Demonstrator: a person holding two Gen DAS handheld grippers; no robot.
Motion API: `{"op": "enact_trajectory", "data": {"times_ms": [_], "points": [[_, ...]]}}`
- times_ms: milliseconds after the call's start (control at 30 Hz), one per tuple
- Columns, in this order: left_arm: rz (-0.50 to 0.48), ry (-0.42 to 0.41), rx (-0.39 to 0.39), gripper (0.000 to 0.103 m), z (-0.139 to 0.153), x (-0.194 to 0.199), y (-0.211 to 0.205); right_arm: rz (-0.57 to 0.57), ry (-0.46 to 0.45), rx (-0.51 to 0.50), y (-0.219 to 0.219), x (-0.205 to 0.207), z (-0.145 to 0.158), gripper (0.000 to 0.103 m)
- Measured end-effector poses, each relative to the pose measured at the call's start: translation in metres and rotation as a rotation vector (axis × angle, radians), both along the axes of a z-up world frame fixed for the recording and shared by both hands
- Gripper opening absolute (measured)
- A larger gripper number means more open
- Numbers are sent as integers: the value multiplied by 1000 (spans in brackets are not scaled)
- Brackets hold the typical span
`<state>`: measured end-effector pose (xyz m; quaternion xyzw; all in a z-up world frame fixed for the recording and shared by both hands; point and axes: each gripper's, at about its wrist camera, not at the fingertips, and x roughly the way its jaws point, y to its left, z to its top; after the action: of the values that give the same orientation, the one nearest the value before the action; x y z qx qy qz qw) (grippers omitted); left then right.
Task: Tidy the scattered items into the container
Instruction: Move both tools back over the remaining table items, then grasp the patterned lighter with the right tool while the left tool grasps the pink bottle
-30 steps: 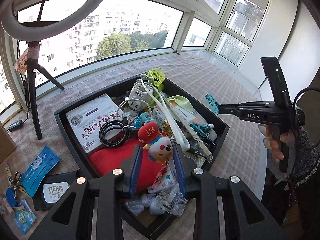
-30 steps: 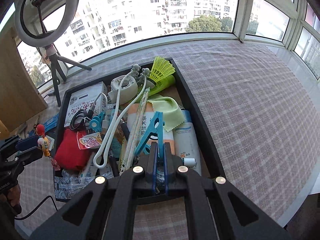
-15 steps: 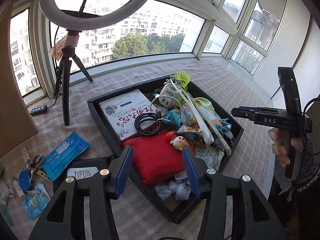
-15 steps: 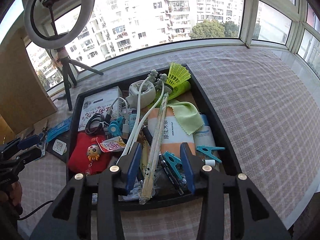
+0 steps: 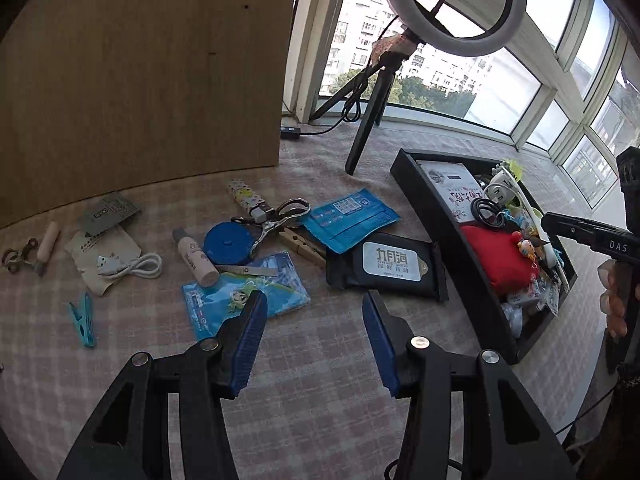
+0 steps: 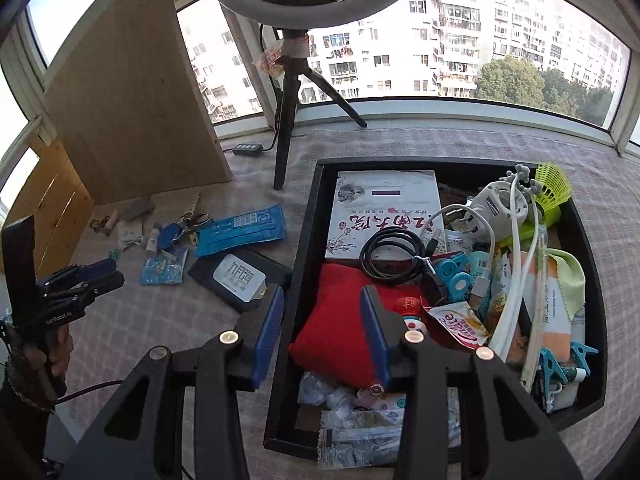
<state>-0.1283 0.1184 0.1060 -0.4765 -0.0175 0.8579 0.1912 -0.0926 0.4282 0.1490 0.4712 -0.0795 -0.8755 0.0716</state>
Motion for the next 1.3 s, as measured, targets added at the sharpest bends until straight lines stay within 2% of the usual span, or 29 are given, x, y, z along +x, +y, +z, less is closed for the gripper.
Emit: {"op": "enact_trajectory", "data": {"times_ms": [200, 367, 600, 800, 1000, 1100, 1167, 1233, 1300], "points": [[122, -39, 14, 45, -15, -17, -49, 166, -29, 6, -78, -53, -9, 39], [139, -60, 25, 42, -23, -37, -47, 252, -76, -18, -124, -106, -16, 39], [134, -116, 30, 39, -39, -66, -34, 332, -155, 42, -188, -171, -44, 39], [148, -168, 31, 39, -53, -82, -33, 326, -259, 51, -206, -207, -84, 39], [160, -205, 29, 37, -61, -93, -35, 318, -307, 29, -209, -223, -104, 39], [166, -226, 23, 30, -67, -94, -37, 318, -318, 23, -210, -226, -110, 39], [174, -237, 23, 24, -70, -95, -39, 319, -331, 14, -212, -228, -114, 35], [181, -243, 20, 22, -71, -94, -43, 317, -342, 13, -214, -229, -118, 27], [187, -247, 22, 20, -71, -94, -46, 310, -336, 8, -214, -230, -118, 25]]}}
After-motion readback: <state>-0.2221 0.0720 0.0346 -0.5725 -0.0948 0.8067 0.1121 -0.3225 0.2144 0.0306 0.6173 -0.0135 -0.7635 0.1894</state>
